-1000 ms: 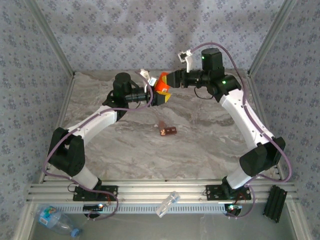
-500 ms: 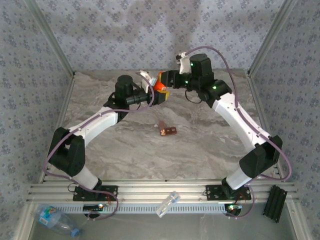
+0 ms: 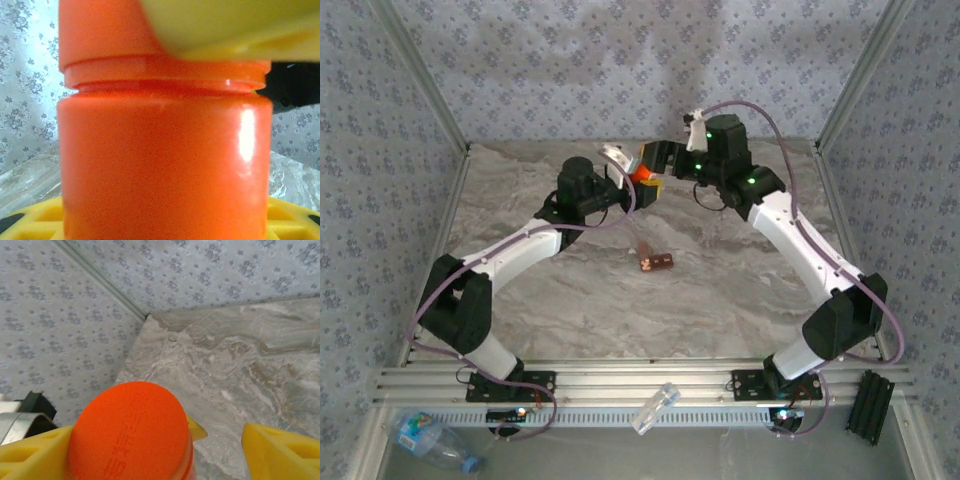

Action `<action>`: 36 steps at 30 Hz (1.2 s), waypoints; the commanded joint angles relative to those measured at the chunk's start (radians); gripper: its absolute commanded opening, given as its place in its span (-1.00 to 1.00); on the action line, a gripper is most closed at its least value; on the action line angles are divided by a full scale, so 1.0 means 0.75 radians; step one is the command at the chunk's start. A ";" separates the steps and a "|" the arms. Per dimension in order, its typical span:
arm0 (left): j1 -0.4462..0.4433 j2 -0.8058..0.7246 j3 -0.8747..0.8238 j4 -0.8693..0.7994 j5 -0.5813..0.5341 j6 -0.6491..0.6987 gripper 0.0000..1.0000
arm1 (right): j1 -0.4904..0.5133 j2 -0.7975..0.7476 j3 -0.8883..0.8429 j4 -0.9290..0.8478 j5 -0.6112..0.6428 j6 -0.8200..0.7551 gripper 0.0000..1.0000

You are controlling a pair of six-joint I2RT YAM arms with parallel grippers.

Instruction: Sort the pills into containers

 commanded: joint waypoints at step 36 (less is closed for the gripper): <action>0.080 -0.002 0.151 -0.092 0.582 -0.026 -1.00 | -0.123 0.134 0.357 -0.354 -0.617 -0.439 0.40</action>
